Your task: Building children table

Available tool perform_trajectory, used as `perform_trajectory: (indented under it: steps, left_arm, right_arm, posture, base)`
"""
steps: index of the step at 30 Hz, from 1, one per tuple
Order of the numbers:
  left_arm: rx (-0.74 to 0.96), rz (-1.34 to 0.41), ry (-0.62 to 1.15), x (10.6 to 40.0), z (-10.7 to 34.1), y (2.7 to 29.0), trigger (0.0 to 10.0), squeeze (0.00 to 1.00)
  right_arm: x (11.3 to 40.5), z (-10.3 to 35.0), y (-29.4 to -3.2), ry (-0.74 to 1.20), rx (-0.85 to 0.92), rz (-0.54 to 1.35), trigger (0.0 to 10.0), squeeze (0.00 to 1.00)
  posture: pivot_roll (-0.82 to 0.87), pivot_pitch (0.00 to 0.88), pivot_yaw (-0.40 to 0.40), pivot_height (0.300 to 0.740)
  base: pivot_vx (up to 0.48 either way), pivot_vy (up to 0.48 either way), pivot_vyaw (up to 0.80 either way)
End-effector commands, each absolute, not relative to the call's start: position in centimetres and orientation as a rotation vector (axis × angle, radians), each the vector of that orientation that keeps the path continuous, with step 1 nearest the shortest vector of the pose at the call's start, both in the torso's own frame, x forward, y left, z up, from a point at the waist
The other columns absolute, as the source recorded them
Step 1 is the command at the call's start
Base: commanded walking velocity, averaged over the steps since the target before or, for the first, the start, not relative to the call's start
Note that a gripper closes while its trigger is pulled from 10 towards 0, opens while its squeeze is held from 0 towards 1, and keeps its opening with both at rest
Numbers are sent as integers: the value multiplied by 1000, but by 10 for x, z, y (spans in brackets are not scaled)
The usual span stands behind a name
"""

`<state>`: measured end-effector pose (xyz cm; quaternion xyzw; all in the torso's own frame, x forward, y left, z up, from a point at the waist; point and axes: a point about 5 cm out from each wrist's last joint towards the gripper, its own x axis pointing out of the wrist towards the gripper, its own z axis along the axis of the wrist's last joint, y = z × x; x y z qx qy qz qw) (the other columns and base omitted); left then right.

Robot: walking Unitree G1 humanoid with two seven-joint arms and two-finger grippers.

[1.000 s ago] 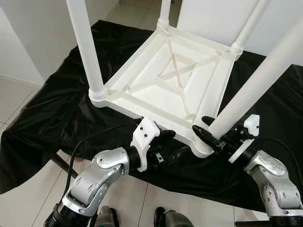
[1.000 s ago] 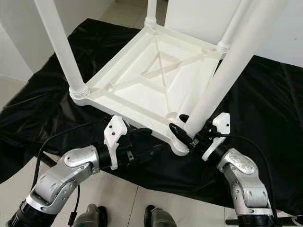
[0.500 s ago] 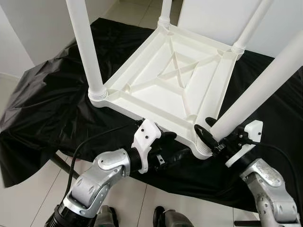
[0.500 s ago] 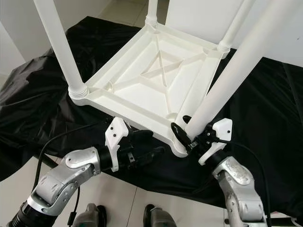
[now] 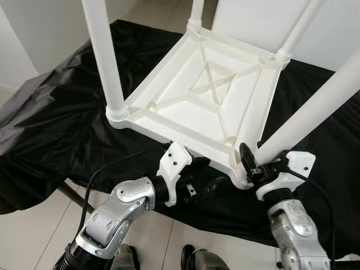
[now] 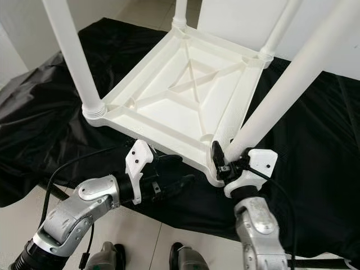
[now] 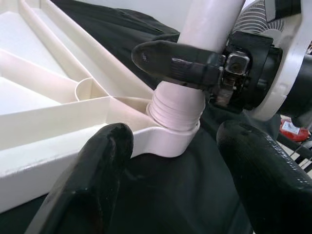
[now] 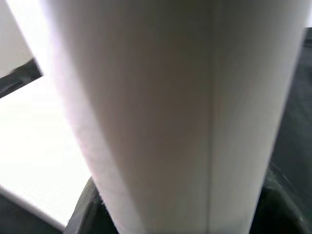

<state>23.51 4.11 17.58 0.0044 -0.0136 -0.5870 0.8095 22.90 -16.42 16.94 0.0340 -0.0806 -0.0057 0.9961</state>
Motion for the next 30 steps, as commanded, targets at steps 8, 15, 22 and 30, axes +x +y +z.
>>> perform_trajectory:
  steps: [8, 15, 22, 30]
  left_arm:
    - [17, -1277, -28, 234, 175, 39, 10000, 0]
    - [16, -1278, -27, 234, 175, 40, 10000, 0]
    - [27, -1280, -29, 234, 174, 41, 10000, 0]
    - [35, -1280, -30, 235, 176, 43, 10000, 0]
  right_arm:
    - [231, 155, -169, -67, 42, -124, 10000, 0]
    - [236, 161, -175, -103, 78, 43, 10000, 1000]
    - [241, 170, -189, -126, 34, 304, 10000, 0]
    - [245, 171, -200, -79, -67, 570, 10000, 0]
  posture:
    - [16, 163, -91, 740]
    - [25, 148, -91, 740]
    - [29, 140, -88, 740]
    - [41, 137, -83, 740]
  base:
    - [0, 0, 0]
    - [0, 0, 0]
    - [0, 0, 0]
    - [0, 0, 0]
